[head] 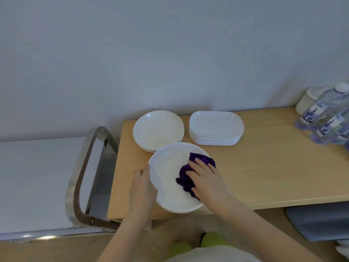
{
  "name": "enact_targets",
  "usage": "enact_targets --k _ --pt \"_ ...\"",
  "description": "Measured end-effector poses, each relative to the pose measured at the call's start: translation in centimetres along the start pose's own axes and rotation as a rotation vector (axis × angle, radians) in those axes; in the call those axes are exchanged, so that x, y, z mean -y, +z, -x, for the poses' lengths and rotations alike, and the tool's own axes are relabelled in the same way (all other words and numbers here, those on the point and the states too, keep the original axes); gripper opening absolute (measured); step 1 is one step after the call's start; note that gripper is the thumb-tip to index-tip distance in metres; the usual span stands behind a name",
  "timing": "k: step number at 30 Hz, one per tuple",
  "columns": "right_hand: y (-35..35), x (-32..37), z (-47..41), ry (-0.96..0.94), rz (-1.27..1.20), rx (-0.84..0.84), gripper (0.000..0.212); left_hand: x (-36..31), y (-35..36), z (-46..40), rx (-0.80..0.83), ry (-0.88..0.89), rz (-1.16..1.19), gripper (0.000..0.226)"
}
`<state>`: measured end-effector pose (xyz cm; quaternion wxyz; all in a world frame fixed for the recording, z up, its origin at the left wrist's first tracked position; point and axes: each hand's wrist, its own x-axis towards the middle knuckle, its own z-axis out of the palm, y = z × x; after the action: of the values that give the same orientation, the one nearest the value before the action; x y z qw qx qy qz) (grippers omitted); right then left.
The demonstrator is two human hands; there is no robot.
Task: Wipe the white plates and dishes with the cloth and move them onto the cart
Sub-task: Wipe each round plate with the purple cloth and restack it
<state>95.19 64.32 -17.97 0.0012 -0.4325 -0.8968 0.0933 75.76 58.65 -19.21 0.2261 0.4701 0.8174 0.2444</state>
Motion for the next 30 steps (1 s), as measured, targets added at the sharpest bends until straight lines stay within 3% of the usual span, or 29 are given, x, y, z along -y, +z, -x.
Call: enact_targets --k 7,19,30 --pt "-0.2 -2.0 -3.7 0.02 -0.042 -0.161 0.051 -0.1 0.0 -0.4 0.014 -0.028 0.03 0.047" --pt "1.3 4.4 -9.5 -0.263 -0.101 -0.105 0.052 0.4 0.1 -0.5 0.011 -0.039 0.037 0.055" --pt "-0.1 -0.1 -7.6 0.075 0.191 -0.134 0.053 0.8 0.5 -0.8 0.023 -0.063 -0.035 0.053"
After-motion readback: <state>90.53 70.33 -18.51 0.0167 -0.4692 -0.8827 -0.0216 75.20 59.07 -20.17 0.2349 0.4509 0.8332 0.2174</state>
